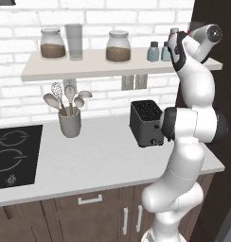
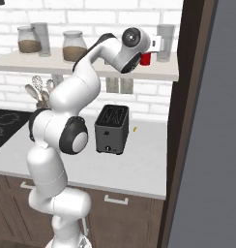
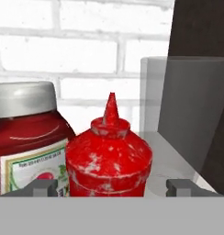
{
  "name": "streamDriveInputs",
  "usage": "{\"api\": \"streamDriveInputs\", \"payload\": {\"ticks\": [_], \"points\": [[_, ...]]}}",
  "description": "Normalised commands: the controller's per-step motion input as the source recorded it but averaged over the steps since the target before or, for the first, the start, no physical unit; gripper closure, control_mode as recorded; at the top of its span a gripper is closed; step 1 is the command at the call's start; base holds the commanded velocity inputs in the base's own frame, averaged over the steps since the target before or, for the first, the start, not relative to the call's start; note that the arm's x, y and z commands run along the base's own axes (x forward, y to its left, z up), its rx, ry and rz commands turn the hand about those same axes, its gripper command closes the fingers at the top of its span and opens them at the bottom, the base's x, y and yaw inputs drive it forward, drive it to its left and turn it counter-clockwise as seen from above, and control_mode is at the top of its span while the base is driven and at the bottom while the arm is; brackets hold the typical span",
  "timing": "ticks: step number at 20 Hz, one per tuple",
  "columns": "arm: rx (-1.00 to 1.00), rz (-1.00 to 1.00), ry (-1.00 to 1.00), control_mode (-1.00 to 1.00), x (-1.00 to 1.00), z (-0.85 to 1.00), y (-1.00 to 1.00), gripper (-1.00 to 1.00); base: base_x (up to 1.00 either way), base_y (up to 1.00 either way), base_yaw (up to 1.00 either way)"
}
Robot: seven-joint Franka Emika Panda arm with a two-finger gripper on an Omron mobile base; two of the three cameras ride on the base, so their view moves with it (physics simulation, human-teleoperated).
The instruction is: Put the shaker and condiment bottle from the counter next to their counterparts in the cabinet.
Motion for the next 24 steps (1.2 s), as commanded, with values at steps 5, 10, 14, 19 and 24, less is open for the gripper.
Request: {"api": "streamDriveInputs", "payload": {"ticks": [5, 10, 14, 19, 24], "points": [[0.00, 0.00, 0.03, -1.00, 0.00, 0.01, 0.00, -1.00, 0.00, 0.00, 0.00], [0.00, 0.00, 0.00, -1.00, -0.04, 0.19, 0.00, -1.00, 0.00, 0.00, 0.00], [0.05, 0.00, -0.02, -1.00, -0.39, 0.57, -0.01, -1.00, 0.00, 0.00, 0.00], [0.03, 0.00, -0.01, -1.00, -0.76, 0.52, -0.18, -1.00, 0.00, 0.00, 0.00], [0.00, 0.04, -0.16, -1.00, -1.00, 0.04, -0.53, -1.00, 0.00, 0.00, 0.00]]}}
